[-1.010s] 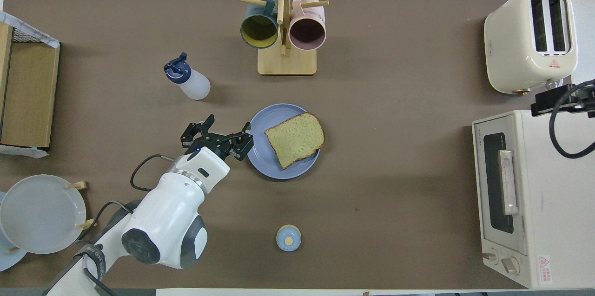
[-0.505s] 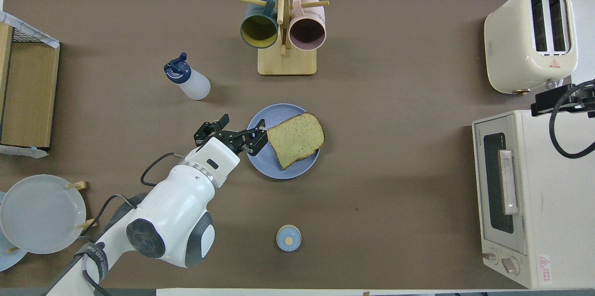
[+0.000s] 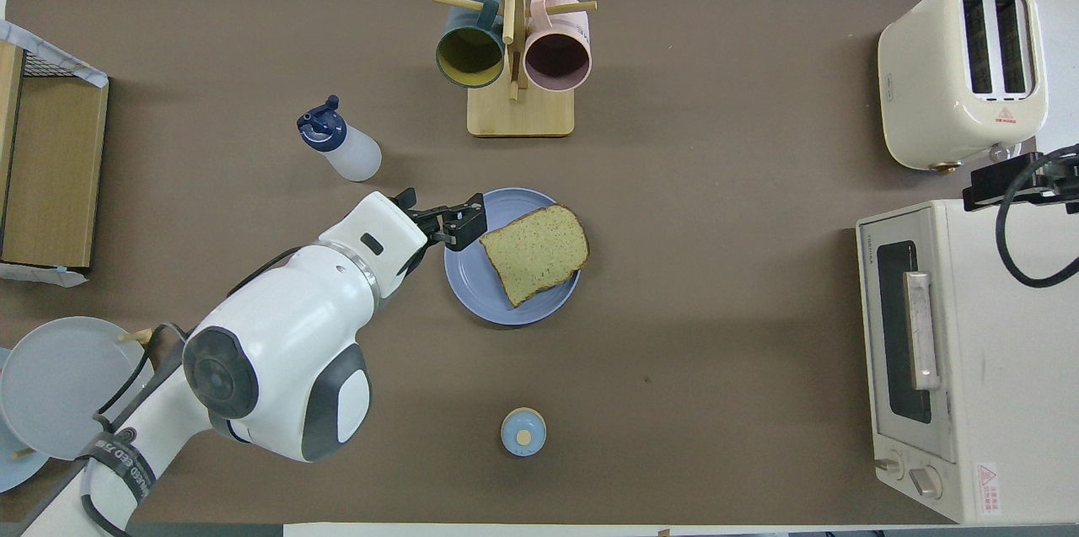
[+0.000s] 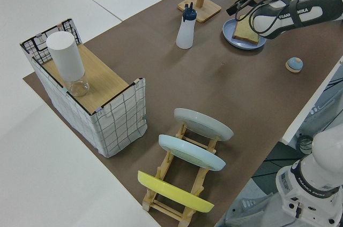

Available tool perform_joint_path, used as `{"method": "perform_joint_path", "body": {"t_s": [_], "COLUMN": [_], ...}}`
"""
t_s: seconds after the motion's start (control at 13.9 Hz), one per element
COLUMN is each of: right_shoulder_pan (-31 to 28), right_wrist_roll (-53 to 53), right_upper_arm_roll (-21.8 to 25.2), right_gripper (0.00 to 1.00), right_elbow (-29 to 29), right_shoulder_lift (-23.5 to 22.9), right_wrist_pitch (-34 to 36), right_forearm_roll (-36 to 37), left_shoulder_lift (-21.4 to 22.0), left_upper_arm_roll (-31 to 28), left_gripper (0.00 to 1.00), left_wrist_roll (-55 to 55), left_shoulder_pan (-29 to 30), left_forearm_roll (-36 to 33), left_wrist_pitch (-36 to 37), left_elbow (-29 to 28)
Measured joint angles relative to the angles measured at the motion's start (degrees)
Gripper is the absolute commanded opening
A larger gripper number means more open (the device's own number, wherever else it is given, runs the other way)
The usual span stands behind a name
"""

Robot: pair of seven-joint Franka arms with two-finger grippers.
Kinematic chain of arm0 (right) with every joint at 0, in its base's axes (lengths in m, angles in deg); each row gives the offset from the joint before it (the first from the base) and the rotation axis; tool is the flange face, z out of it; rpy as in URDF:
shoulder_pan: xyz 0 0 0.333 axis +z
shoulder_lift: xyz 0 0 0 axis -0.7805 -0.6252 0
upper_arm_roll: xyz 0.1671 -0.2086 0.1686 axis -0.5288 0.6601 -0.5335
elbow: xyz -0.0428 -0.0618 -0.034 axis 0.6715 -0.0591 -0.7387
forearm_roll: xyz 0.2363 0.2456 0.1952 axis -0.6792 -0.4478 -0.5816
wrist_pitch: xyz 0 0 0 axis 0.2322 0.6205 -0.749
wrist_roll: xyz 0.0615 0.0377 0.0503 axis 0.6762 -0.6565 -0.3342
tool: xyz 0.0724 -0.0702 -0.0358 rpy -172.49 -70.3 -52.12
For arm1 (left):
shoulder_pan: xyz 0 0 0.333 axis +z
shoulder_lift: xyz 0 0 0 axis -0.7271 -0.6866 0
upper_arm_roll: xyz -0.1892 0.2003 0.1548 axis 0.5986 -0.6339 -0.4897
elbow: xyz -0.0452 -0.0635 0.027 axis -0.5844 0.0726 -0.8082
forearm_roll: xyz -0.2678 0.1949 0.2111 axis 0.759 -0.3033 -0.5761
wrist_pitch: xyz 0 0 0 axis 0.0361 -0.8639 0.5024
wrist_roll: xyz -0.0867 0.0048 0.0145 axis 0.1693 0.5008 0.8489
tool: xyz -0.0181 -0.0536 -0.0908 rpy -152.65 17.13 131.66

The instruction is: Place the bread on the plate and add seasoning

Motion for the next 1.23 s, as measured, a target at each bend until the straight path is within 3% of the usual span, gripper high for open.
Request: {"method": "perform_joint_path", "body": {"t_s": [0.58, 1.23], "right_shoulder_pan": [0.0, 0.0], "right_wrist_roll": [0.0, 0.0], "right_upper_arm_roll": [0.0, 0.0], "right_gripper": [1.0, 1.0], "right_elbow": [0.0, 0.0], "right_shoulder_lift": [0.0, 0.0], "right_wrist_pitch": [0.0, 0.0], "right_forearm_roll": [0.0, 0.0], "left_shoulder_lift": [0.75, 0.86], "left_upper_arm_roll": [-0.27, -0.47], "left_gripper": [1.0, 1.0], "left_wrist_roll": [-1.18, -4.79], "left_shoulder_pan": [9.22, 19.5], "left_forearm_roll": [-6.45, -12.94], "left_wrist_pitch": [30.17, 52.47], "left_elbow": [16.77, 29.02]}}
